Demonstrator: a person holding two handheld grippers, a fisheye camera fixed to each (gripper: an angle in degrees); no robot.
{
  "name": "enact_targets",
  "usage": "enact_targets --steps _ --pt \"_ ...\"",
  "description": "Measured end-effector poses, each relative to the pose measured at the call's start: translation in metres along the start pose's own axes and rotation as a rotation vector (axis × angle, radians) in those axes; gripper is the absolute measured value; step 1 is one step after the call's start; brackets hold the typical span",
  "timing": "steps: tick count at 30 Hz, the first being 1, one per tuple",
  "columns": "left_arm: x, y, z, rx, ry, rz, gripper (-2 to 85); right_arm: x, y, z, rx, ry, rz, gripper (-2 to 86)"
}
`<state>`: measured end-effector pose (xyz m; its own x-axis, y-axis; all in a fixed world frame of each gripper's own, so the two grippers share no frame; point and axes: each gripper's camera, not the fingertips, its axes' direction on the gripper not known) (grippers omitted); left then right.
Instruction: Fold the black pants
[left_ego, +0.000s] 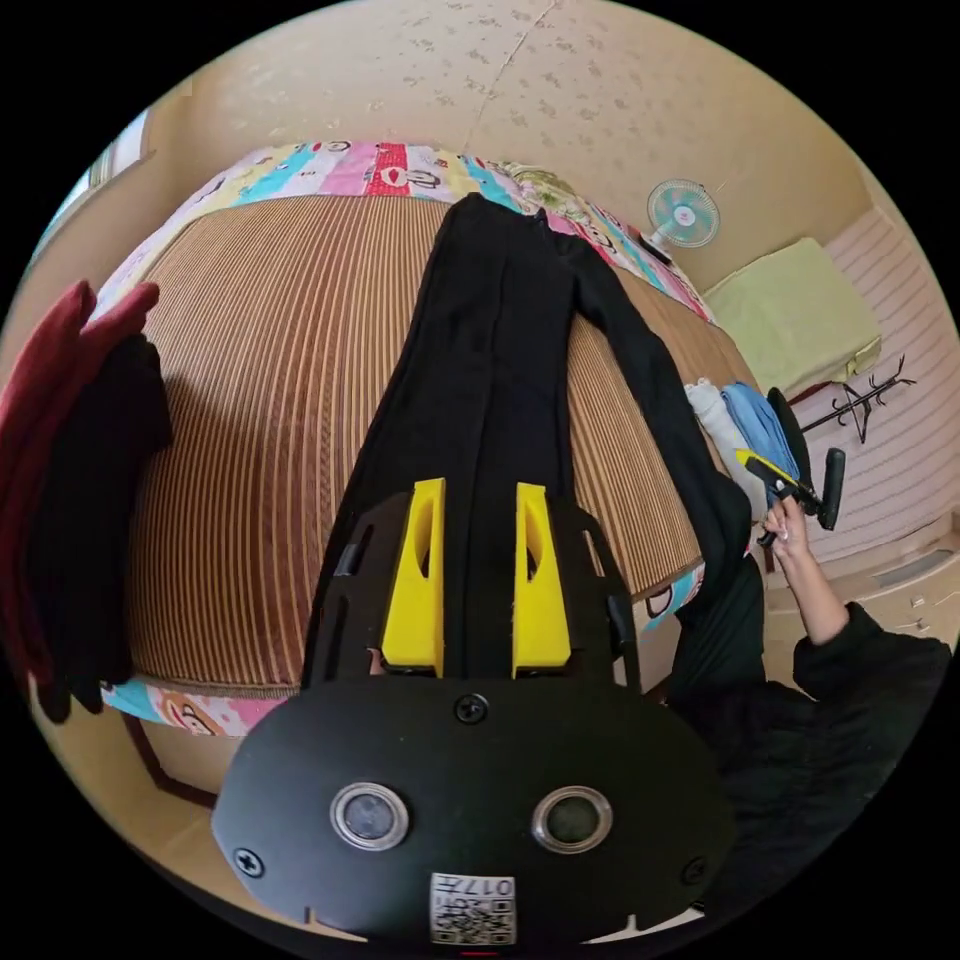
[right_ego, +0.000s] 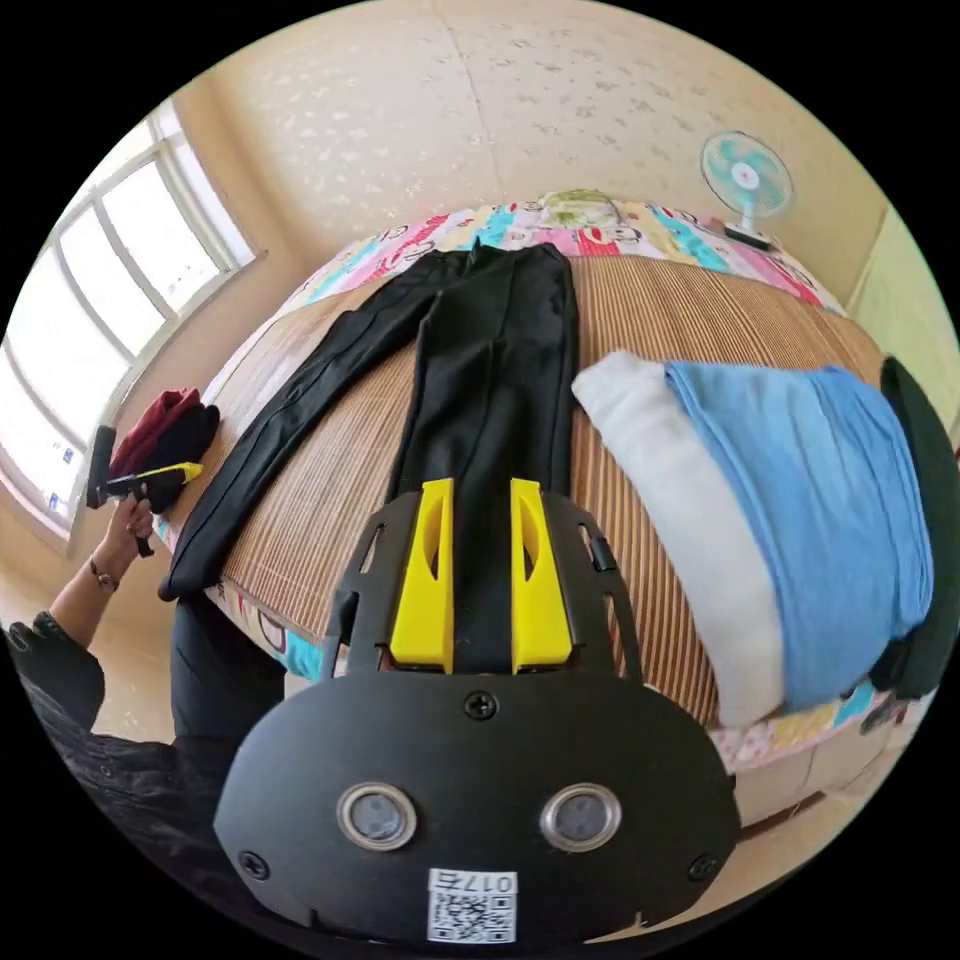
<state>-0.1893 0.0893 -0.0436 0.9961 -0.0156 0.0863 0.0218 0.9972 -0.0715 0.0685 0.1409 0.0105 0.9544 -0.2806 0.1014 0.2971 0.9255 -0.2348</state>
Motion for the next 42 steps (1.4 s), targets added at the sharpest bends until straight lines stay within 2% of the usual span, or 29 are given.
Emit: enact_targets --steps 4,6,8,11,13,15,16,17,19,22,23,26,29,30,33,37,38,42 --pt "0.030 0.088 -0.018 0.143 0.040 0.016 11.3 0.039 0.065 -0.033 0.008 -0.015 0.146 10.3" --pt "0.061 0.102 -0.007 0.089 0.022 0.091 11.6 0.053 0.077 -0.041 0.003 -0.015 0.208 10.4" --pt "0.095 0.103 0.024 -0.026 -0.159 0.140 13.3 0.067 0.081 -0.046 0.029 -0.044 0.263 10.4" --pt "0.090 0.091 0.064 -0.097 -0.286 0.061 10.6 0.083 0.072 -0.050 0.047 -0.109 0.309 10.3" --pt "0.081 0.075 0.060 -0.180 -0.221 0.017 6.8 0.089 0.062 -0.063 0.071 -0.133 0.299 10.4" --pt "0.068 0.063 0.028 -0.203 0.009 -0.068 3.4 0.094 0.060 -0.079 0.100 -0.118 0.278 10.6" --pt "0.064 0.061 -0.004 -0.144 0.217 -0.067 3.1 0.100 0.062 -0.088 0.112 -0.099 0.269 10.9" --pt "0.067 0.061 -0.033 -0.097 0.332 -0.031 3.0 0.104 0.064 -0.092 0.114 -0.089 0.267 11.0" --pt "0.080 0.066 -0.058 -0.088 0.317 0.027 3.3 0.122 0.076 -0.095 0.096 -0.058 0.260 11.5" --pt "0.100 0.088 -0.035 -0.182 0.277 0.062 4.9 0.148 0.092 -0.085 0.011 -0.055 0.271 12.1" --pt "0.103 0.102 -0.012 -0.249 0.336 0.055 5.0 0.152 0.095 -0.082 -0.008 -0.068 0.269 12.3" --pt "0.115 0.144 0.018 -0.290 0.443 0.038 5.9 0.168 0.105 -0.070 -0.100 -0.096 0.237 12.3" --pt "0.136 0.172 0.017 -0.274 0.352 0.086 7.8 0.174 0.113 -0.042 -0.293 -0.084 0.125 10.4" --pt "0.141 0.175 0.015 -0.266 0.331 0.104 8.0 0.177 0.120 -0.034 -0.338 -0.051 0.107 6.8" --pt "0.161 0.180 -0.004 -0.210 0.293 0.201 8.5 0.182 0.135 -0.053 -0.315 -0.163 0.053 3.4" --pt "0.162 0.169 -0.048 -0.043 0.642 0.232 8.2 0.164 0.151 -0.137 -0.056 -0.521 -0.136 2.8" --pt "0.162 0.164 -0.057 -0.018 0.724 0.221 8.6 0.161 0.153 -0.146 -0.029 -0.545 -0.155 2.9" --pt "0.185 0.139 -0.063 -0.083 0.728 0.220 15.5 0.140 0.152 -0.162 0.000 -0.675 -0.276 2.9"
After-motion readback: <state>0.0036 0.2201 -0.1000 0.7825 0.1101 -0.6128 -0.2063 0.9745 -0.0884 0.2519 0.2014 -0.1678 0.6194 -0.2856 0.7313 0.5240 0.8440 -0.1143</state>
